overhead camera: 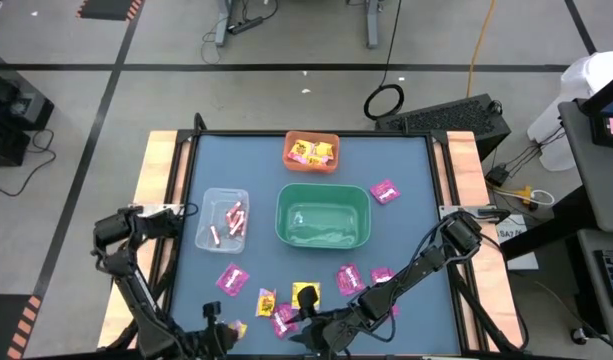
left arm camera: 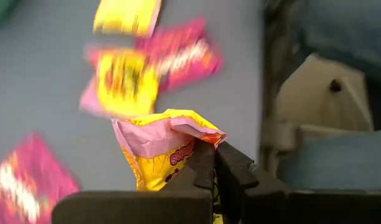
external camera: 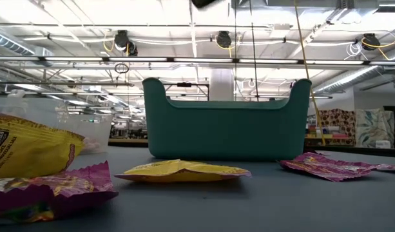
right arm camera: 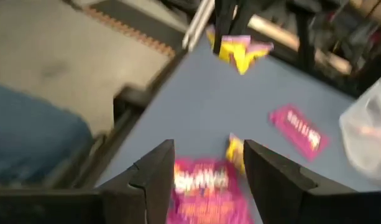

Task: Sort candy
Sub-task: Put the yellow candy into the orange bin

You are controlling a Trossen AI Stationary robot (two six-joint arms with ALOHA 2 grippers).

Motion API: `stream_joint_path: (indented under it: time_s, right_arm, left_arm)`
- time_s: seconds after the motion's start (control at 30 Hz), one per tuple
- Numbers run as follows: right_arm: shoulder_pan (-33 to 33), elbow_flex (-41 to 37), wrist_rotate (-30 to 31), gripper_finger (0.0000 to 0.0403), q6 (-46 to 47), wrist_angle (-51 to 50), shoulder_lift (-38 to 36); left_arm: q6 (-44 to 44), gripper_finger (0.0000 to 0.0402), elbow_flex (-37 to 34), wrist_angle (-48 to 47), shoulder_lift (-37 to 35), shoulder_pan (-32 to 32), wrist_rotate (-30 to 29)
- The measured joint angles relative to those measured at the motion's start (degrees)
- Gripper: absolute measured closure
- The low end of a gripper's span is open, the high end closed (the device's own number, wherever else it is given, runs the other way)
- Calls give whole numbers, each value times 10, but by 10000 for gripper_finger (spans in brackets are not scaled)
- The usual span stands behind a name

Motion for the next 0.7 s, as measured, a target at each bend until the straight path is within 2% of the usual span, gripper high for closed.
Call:
stream_joint_path:
  time_s: [0.17, 0.3, 0.53, 0.7]
  right_arm:
    - [3, 0, -12, 220, -96, 77, 0]
    - [7, 0, -12, 220, -153, 120, 0]
    - [14, 0, -16, 219, -252, 102, 0]
    - [15, 0, 38, 195, -229, 74, -1]
  left_arm:
    - [152, 400, 20, 49, -5, 29, -17]
    - [265, 400, 21, 105, -5, 67, 8]
    - [358, 391, 21, 161, -5, 127, 71]
    - [401, 389, 21, 187, -5, 157, 111]
